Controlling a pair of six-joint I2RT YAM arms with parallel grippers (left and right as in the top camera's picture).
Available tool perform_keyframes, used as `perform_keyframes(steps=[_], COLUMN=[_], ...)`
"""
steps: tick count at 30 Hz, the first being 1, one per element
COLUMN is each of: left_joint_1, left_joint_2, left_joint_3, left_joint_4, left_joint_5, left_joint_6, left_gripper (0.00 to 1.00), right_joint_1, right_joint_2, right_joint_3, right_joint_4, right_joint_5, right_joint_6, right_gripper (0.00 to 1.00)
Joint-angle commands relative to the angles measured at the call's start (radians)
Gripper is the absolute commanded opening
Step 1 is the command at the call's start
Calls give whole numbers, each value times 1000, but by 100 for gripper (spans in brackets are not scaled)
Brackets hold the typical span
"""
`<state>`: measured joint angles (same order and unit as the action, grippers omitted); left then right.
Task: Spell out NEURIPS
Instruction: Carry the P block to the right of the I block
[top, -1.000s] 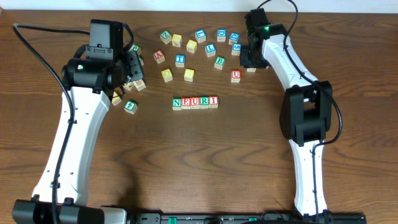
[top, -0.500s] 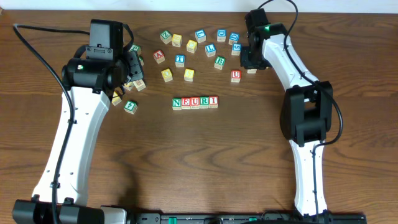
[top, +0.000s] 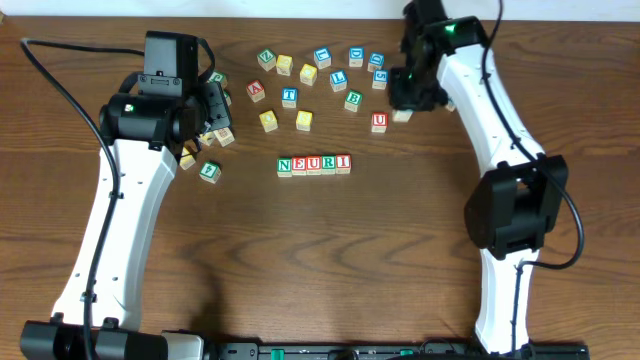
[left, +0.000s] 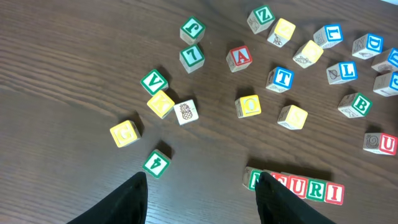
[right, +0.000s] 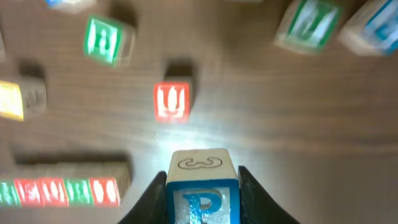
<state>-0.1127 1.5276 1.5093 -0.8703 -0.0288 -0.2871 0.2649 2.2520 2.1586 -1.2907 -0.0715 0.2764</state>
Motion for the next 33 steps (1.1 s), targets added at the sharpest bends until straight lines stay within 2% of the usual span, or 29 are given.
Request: perform_keyframes(steps=[1, 16, 33], left_joint_1=[5, 5, 5], left_joint_2=[-12, -12, -12], left_joint_3=[5, 5, 5], left_joint_4=[6, 17, 19], left_joint_5=[-2, -2, -3], left_joint_6=[10, 10, 10], left_gripper=[55, 55, 55], right_joint_1=[52, 136, 191], right_joint_2=[30, 51, 51], right_joint_3=[-9, -190, -289], right_joint_4=[-45, 49, 144], right_joint_5=[-24, 13, 43], right_joint_6=[-24, 0, 61], right_gripper=[24, 24, 25])
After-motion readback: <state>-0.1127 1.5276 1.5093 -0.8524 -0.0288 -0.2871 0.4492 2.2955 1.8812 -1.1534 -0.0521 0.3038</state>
